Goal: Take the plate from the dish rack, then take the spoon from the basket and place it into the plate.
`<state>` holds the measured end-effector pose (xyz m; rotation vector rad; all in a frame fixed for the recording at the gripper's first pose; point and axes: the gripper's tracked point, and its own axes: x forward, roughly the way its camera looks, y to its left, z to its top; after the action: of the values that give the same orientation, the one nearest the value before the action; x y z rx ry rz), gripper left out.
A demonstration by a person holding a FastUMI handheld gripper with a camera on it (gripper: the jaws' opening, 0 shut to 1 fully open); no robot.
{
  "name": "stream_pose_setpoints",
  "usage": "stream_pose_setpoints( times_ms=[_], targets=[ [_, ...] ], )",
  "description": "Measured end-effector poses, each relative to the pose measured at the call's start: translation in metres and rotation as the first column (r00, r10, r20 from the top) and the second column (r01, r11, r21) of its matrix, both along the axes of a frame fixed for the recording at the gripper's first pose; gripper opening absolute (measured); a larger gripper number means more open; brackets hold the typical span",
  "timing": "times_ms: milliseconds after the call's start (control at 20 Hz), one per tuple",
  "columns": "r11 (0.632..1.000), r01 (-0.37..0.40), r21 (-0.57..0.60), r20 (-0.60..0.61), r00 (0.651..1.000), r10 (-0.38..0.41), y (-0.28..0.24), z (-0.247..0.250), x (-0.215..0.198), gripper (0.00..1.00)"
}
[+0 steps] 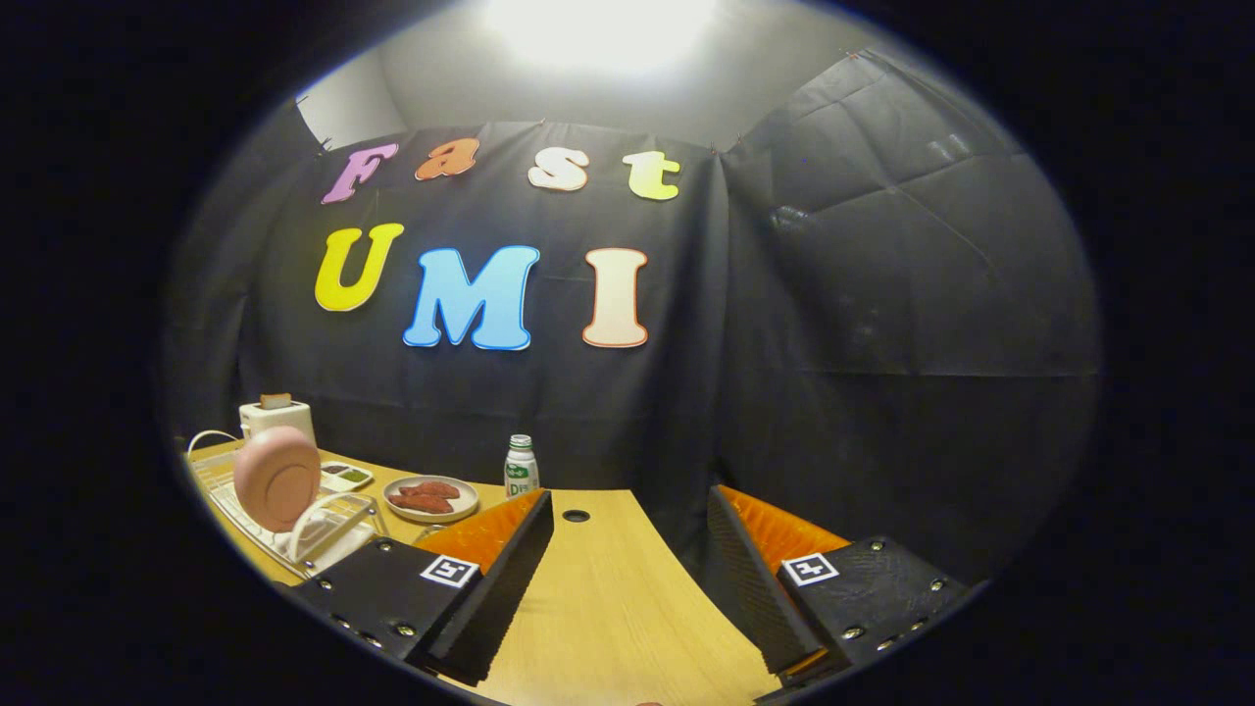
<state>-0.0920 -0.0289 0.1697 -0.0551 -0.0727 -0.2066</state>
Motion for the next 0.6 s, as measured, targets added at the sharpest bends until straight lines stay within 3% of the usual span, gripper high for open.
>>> stream_pose_setpoints(
  times_ms=[300, 600],
  targets=[
    [0.986, -0.158, 0.049, 0.036, 0.987, 0.157, 0.091, 0.041, -0.007, 0.97],
    [0.928, -0.346, 0.14, 0.001, 0.937, 0.349, 0.183, 0.059, 0.018, 0.97]
  ],
)
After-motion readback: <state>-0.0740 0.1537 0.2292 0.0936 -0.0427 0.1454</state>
